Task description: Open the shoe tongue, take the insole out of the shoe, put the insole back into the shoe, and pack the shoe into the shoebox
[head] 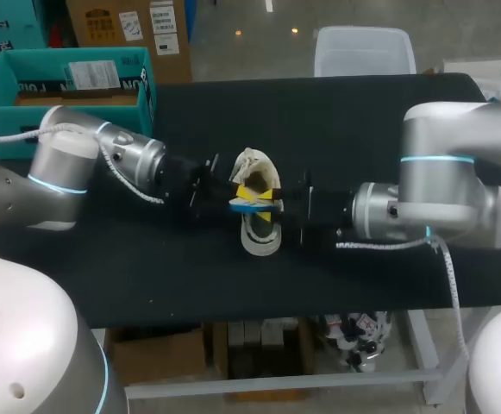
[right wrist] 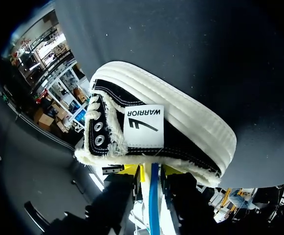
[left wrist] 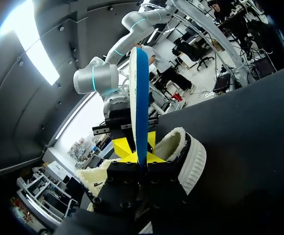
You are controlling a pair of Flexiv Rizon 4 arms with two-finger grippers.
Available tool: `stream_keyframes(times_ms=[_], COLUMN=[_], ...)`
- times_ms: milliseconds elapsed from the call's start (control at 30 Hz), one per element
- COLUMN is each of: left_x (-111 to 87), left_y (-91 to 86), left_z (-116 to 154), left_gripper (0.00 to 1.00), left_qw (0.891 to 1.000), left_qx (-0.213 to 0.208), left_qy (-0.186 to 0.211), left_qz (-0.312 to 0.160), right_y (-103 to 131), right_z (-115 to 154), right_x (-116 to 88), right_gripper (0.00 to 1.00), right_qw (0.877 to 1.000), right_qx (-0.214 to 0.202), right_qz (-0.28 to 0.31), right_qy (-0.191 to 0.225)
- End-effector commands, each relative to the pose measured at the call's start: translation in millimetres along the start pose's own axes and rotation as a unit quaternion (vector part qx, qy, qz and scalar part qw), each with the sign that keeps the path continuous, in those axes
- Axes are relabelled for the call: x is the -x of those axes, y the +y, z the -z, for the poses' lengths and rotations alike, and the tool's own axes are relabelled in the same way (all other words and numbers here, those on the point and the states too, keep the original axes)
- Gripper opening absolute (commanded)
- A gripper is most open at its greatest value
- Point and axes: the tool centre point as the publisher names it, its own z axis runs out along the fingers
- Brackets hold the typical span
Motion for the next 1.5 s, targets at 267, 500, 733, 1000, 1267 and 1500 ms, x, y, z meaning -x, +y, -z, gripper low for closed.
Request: stream_keyframes(times_ms=[267, 500, 733, 1000, 1267, 1500], left_x=[-2.0, -1.3, -1.3, -3.2, -7.1, -14.1], left_y=[-0.8, -10.5, -30.1, -42.9, -43.3, -26.2], left_z=[-1.3, -1.9, 0.3, -5.7, -10.0, -9.2], left_gripper=[0.00, 0.06, 0.45, 0.00, 0.00, 0.00], left_qw=[1.000, 1.000, 0.999, 0.999, 0.998, 0.997], left_qx=[0.001, 0.004, -0.004, -0.007, -0.001, 0.012], left_qy=[-0.008, -0.014, -0.034, -0.030, -0.015, -0.014], left_qz=[-0.006, -0.007, -0.015, -0.031, -0.059, -0.074], right_y=[-20.6, -16.7, -16.3, -14.0, -10.2, -3.9], right_z=[16.9, 12.6, 18.6, 21.2, 19.8, 12.1], right_x=[4.5, 5.9, 7.5, 9.4, 9.9, 11.3], right_gripper=[0.00, 0.00, 0.00, 0.00, 0.00, 0.00], right_qw=[1.000, 1.000, 0.999, 0.997, 0.996, 0.994], right_qx=[0.009, 0.001, -0.008, -0.013, 0.002, 0.015], right_qz=[0.020, 0.026, 0.050, 0.069, 0.088, 0.103], right_qy=[0.018, 0.009, 0.018, 0.026, 0.027, 0.021])
